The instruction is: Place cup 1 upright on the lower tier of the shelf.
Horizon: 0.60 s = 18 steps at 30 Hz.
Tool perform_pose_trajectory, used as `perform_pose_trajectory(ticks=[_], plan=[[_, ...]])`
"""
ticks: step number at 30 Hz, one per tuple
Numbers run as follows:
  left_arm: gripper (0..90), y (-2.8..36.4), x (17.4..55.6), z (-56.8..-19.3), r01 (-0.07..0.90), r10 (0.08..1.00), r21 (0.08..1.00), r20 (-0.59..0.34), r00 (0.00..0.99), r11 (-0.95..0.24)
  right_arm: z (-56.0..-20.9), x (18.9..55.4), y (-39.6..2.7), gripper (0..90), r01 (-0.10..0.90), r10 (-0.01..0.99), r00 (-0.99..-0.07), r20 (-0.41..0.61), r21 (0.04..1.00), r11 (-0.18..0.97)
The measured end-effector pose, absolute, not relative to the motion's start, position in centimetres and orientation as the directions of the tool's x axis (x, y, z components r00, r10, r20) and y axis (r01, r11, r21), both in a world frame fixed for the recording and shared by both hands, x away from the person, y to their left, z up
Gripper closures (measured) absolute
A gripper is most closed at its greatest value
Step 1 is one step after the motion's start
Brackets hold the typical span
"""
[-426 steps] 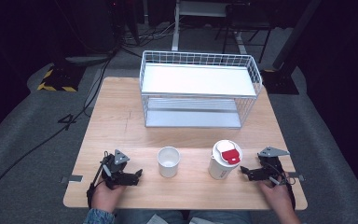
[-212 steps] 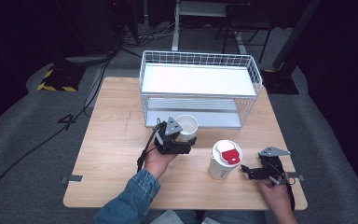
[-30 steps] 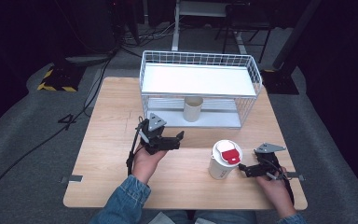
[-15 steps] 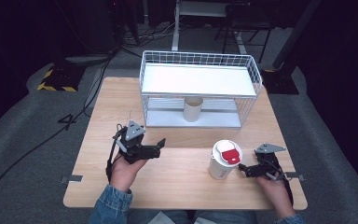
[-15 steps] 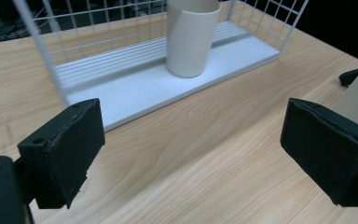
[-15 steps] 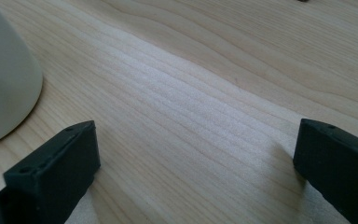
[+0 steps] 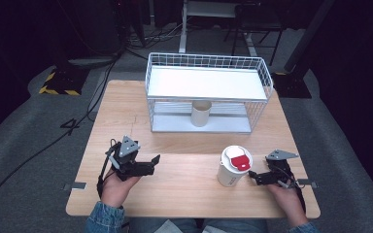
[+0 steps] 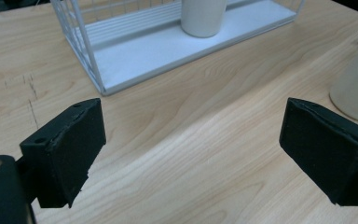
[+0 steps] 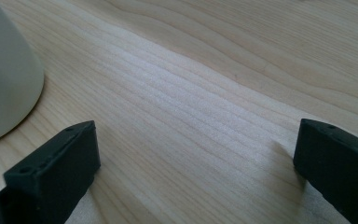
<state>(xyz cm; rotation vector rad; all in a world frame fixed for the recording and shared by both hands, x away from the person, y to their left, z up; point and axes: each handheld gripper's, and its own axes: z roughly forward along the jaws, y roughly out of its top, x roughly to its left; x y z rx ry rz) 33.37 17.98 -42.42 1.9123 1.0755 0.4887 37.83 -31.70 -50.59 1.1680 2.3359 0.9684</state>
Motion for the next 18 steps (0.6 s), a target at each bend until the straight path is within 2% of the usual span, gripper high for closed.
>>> perform_pose_trajectory(ticks=[8,18], plan=[[8.1,19.2,32.8,-44.0,0.540,0.842,0.800,-0.083,0.534,-0.264,-50.6,37.8,-31.7,0.2,0.562,0.802,-0.597,-0.006,0.711,0.424],[9.3,19.9,33.0,-47.5,0.628,0.864,0.710,-0.055,0.501,-0.319,-50.6,37.6,-31.7,0.7,0.563,0.802,-0.598,-0.003,0.710,0.423]])
